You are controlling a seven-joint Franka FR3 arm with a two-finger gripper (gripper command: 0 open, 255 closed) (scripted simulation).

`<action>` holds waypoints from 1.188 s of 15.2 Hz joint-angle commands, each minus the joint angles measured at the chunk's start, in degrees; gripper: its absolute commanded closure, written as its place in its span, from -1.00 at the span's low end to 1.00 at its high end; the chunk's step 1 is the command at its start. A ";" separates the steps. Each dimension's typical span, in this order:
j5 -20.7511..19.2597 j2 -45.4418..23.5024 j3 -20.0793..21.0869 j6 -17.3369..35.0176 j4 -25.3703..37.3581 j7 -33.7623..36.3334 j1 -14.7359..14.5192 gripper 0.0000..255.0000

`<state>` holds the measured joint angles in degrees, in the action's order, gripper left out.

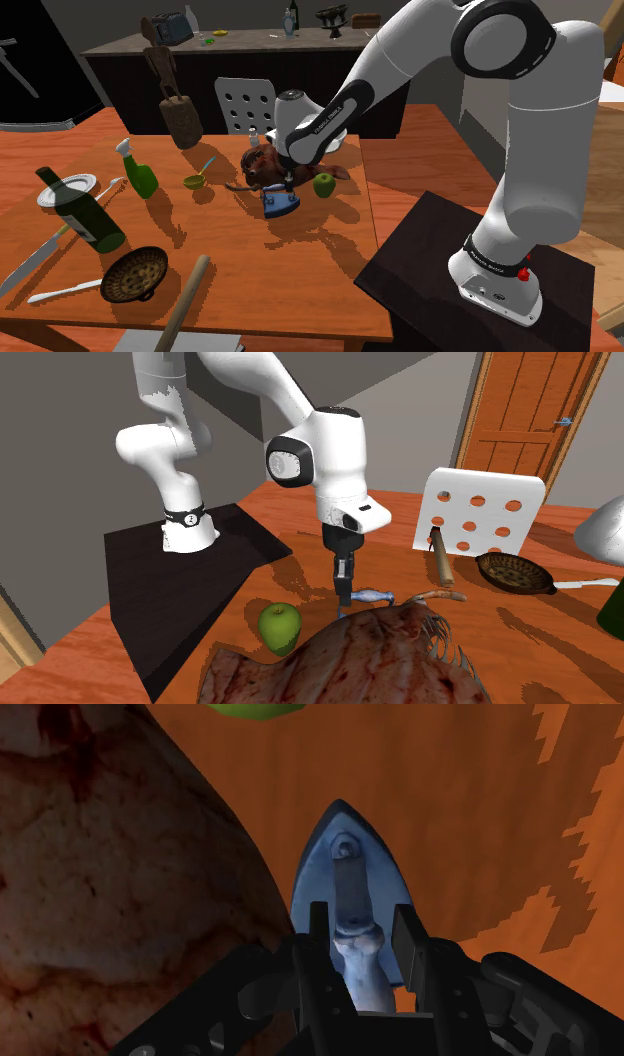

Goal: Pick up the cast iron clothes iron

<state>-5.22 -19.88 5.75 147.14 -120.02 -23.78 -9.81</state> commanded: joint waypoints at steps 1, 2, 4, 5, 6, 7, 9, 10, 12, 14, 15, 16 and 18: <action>-0.01 -0.07 -0.01 0.06 0.03 0.01 -0.01 1.00; -0.01 -0.07 -0.01 0.07 0.01 0.00 0.00 1.00; -0.01 -0.08 -0.01 0.08 0.02 0.00 0.00 1.00; -0.01 -0.09 -0.01 0.07 0.03 -0.01 0.01 1.00; -0.01 -0.11 -0.01 0.08 0.05 -0.02 0.01 1.00; -0.01 -0.10 -0.01 0.08 0.04 -0.03 0.02 1.00; 0.13 0.51 0.06 -0.57 0.07 -0.12 0.07 1.00; 0.26 1.08 0.14 -1.20 0.15 -0.22 0.12 1.00; 0.51 2.15 0.28 -2.50 0.37 -0.41 0.22 1.00; 0.76 3.21 0.40 -3.80 0.63 -0.60 0.31 1.00; 0.88 3.72 0.46 -4.46 0.77 -0.70 0.35 1.00; 1.00 4.23 0.51 -5.12 0.93 -0.79 0.39 1.00; 1.23 5.21 0.62 -6.45 1.29 -0.96 0.46 1.00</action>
<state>-4.11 -15.13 6.41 141.39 -119.07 -24.60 -9.48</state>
